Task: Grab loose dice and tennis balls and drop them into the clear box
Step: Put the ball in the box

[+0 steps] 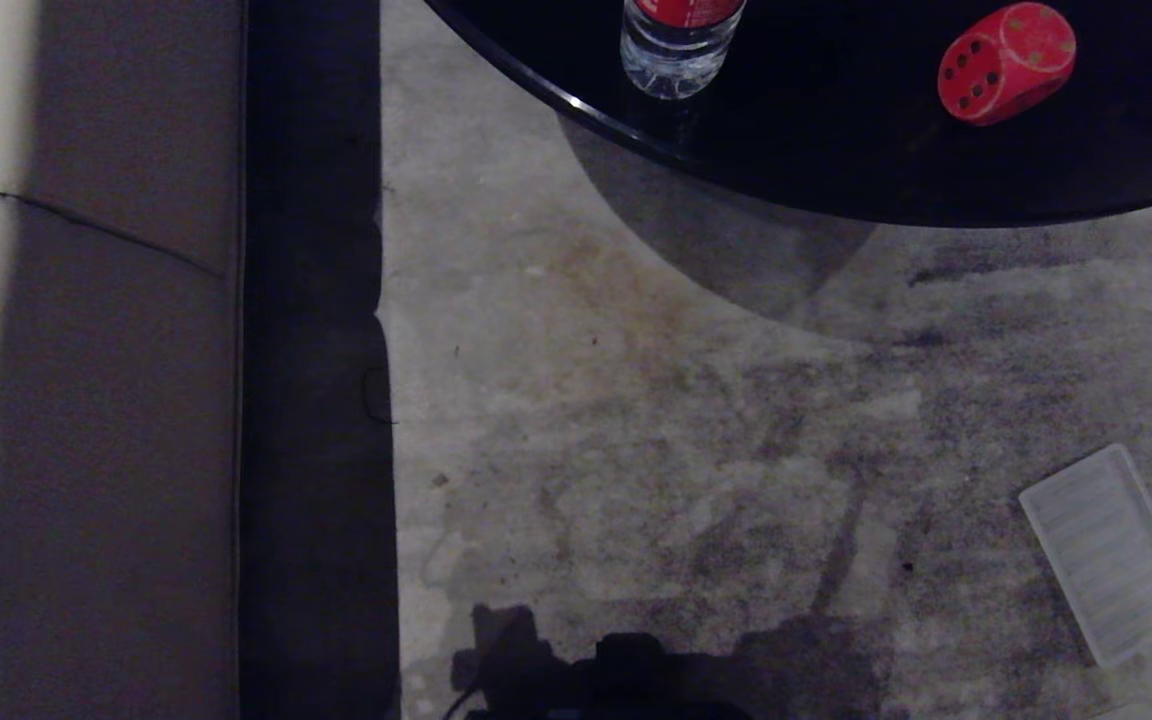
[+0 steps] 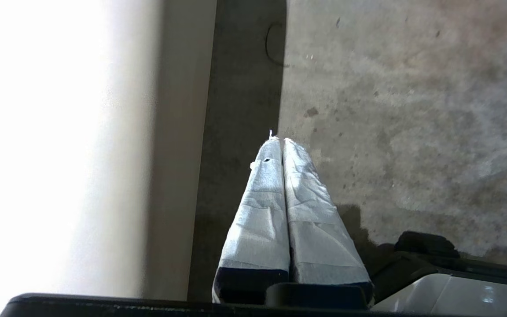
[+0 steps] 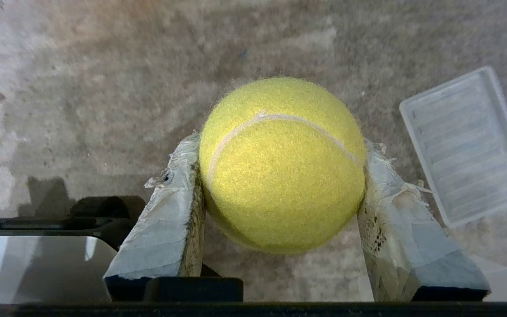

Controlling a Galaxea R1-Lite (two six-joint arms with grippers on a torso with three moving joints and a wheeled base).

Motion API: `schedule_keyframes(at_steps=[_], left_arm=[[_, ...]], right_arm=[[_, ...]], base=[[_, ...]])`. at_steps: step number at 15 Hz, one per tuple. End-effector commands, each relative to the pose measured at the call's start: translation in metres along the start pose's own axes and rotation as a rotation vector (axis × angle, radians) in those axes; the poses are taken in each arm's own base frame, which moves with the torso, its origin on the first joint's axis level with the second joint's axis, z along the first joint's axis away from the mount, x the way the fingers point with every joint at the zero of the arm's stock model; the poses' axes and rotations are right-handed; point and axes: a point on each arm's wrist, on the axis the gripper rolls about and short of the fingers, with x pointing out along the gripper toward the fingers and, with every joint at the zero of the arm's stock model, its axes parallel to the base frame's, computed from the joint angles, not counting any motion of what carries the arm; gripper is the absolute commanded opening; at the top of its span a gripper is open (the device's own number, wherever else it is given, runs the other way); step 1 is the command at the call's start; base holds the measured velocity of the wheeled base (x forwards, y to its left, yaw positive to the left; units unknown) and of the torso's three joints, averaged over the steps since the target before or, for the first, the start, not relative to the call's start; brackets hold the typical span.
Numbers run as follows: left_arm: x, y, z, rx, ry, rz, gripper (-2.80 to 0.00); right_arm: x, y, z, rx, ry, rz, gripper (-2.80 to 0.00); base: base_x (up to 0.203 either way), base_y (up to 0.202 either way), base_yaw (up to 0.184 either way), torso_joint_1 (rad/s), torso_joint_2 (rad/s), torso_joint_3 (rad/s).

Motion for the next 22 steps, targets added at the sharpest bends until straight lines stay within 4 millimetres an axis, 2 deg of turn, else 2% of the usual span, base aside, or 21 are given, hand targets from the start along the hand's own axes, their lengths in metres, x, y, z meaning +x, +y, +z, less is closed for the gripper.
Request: schedule_keyframes(at_steps=[1, 22], left_arm=[[0.0000, 0.0000, 0.0001, -0.001, -0.001, 0.002, -2.80], [0.0000, -0.0001, -0.0002, 0.030, 0.002, -0.006, -2.80]], right_arm=[[0.0009, 0.0000, -0.0024, 0.000, 0.012, 0.001, -2.80], [0.0009, 0.0000, -0.0024, 0.000, 0.012, 0.001, -2.80]], base=[[0.000, 0.000, 0.000, 0.001, 0.01, 0.204], [0.000, 0.000, 0.000, 0.002, 0.00, 0.202]])
